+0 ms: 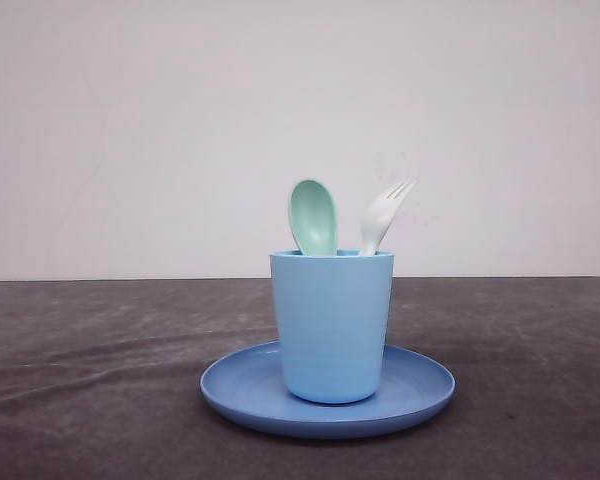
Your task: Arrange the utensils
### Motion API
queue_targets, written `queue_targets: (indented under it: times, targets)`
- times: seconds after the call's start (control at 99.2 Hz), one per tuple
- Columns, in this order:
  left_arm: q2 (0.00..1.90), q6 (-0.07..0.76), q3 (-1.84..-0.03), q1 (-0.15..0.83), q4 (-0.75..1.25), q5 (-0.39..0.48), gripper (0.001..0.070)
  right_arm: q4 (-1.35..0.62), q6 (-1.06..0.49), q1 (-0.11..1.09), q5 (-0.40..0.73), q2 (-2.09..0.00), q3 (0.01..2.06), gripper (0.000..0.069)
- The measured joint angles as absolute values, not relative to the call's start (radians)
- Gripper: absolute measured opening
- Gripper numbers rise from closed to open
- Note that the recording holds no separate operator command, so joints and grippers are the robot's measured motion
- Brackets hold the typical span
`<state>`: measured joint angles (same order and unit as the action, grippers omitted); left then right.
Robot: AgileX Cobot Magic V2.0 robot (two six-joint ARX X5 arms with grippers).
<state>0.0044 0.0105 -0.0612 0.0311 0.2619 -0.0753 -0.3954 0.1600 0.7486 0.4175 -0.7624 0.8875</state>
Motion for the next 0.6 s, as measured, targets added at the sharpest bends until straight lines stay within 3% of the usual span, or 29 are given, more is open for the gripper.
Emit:
queue_targets:
  times: [0.292, 0.474, 0.605]
  targets:
    - [0.004, 0.011, -0.061, 0.031, 0.262, -0.075, 0.0026, -0.324, 0.104, 0.374, 0.175, -0.697, 0.710, 0.0004]
    - [0.004, 0.010, -0.060, 0.031, 0.261, -0.075, 0.0026, -0.124, 0.075, 0.224, 0.096, -0.509, 0.471, 0.0004]
    - [0.004, 0.011, -0.060, 0.031, 0.260, -0.075, 0.0026, -0.093, 0.074, 0.138, 0.052, -0.363, 0.290, 0.0004]
